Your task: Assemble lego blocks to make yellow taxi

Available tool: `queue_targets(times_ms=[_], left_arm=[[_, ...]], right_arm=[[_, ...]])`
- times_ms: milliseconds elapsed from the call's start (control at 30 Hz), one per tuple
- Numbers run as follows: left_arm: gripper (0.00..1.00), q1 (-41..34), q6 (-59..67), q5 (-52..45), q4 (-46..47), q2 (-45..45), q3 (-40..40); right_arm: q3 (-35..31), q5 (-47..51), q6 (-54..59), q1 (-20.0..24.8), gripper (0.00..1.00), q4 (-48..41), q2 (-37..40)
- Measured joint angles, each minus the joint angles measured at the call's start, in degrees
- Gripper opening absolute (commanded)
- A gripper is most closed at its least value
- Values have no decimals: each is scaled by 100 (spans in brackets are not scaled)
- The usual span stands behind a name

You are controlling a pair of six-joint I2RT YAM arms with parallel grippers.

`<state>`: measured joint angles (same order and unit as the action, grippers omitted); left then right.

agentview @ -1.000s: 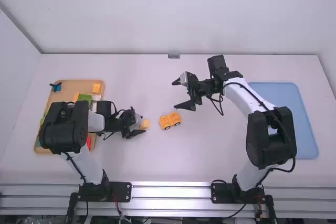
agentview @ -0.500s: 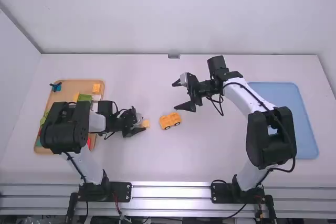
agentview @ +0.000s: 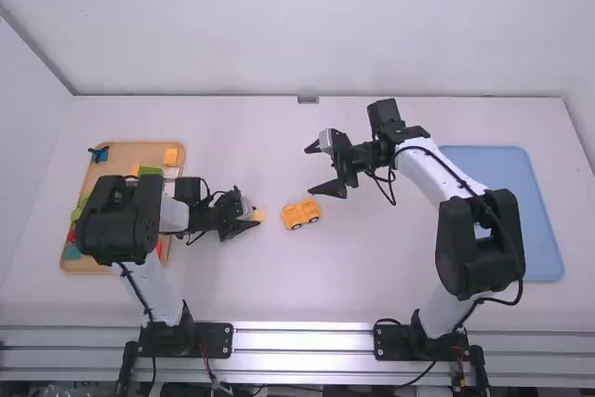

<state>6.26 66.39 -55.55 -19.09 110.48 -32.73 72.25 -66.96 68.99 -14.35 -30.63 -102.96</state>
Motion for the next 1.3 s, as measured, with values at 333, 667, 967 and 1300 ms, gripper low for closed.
queue_targets(times_ms=[333, 667, 967, 1300], left_arm=[[14, -7, -501, 157, -101, -125, 0], [13, -627, -1344, 385, -127, -1499, 66], [9, -1154, -1878, 483, -116, -1652, 66], [7, -1290, -2164, 483, -20, -1655, 66]], right_arm=[[-205, 420, 256, 146, 99, 254, 0], [-1888, 529, 555, 175, 99, 2105, -2], [-2033, 398, 776, 98, 99, 2732, -498], [-1368, 133, 1449, -162, 99, 1661, -1790]])
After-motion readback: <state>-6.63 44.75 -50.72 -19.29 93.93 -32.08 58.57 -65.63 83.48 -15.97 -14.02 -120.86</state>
